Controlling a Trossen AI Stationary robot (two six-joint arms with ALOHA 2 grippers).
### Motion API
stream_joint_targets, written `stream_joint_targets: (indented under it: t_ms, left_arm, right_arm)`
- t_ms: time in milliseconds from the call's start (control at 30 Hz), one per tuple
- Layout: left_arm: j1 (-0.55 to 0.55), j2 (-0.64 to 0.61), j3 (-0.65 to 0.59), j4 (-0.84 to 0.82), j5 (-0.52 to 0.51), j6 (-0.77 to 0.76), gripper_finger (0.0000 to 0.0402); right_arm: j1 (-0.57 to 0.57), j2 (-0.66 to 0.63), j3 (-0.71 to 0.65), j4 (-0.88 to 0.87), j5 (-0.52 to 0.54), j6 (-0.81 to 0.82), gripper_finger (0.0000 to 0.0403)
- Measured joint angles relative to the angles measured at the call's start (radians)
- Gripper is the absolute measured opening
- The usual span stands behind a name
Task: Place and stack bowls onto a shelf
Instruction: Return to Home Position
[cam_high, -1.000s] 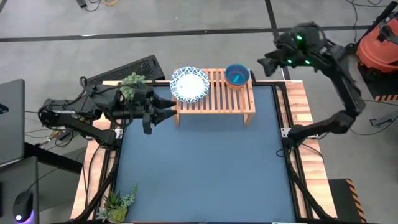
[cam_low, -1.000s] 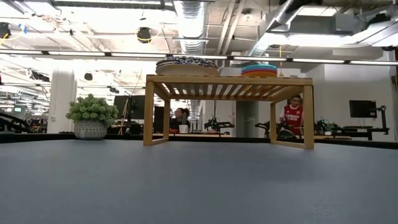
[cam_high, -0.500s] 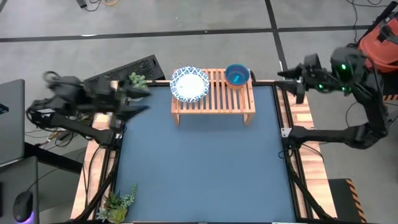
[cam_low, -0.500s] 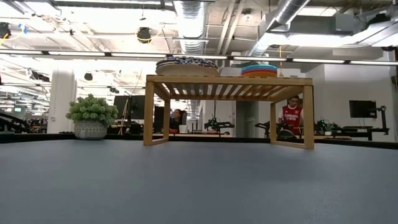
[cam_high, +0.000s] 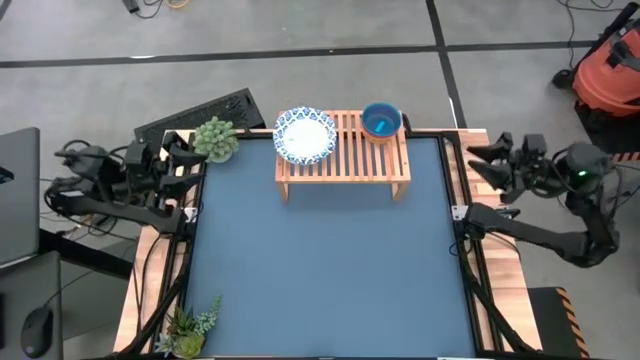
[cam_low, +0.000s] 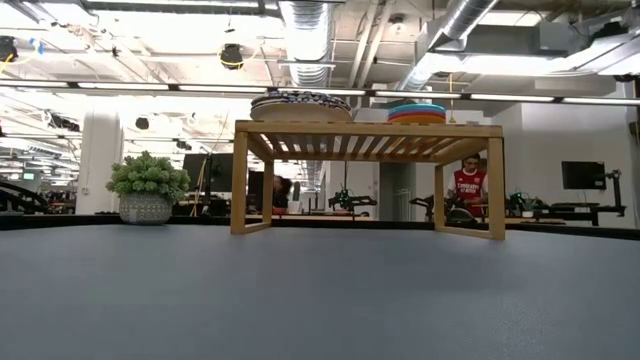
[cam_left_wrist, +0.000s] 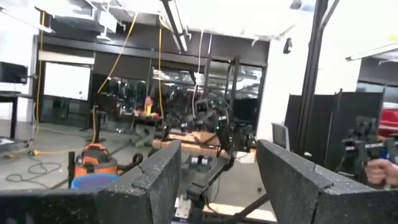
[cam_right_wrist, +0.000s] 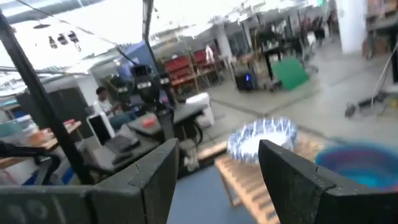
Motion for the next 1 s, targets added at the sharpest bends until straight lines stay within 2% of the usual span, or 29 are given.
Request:
stream_joint_targets:
  t_ms: [167,267,400,600,767,867,1000]
  left_arm:
    - [0.0,-0.131,-0.119,0.019,0.023,-0.048,0.0197]
    - [0.0,-0.187,-0.183,0.015,0.052,-0.085,0.0197]
    - [0.0,-0.243,-0.245,0.05,0.054,-0.115,0.0197]
    - [0.0,-0.289,-0.327,0.047,0.105,-0.157,0.0197]
    - [-0.001,-0.304,-0.409,0.088,0.142,-0.199,0.0197]
    - [-0.001,-0.314,-0.458,0.144,0.152,-0.213,0.0197]
    - [-0.001,-0.335,-0.499,0.225,0.18,-0.212,0.0197]
  right_arm:
    - [0.003,-0.118,-0.165,0.029,-0.015,0.053,0.0249]
    - [0.003,-0.18,-0.296,0.13,-0.032,0.114,0.0249]
    - [0.005,-0.223,-0.441,0.357,-0.103,0.185,0.0249]
    - [0.042,-0.224,-0.541,0.512,-0.121,0.241,0.0249]
    - [0.132,-0.22,-0.61,0.592,-0.12,0.288,0.0249]
    - [0.211,-0.22,-0.674,0.676,-0.07,0.311,0.0249]
    - [0.337,-0.198,-0.739,0.784,0.075,0.248,0.0249]
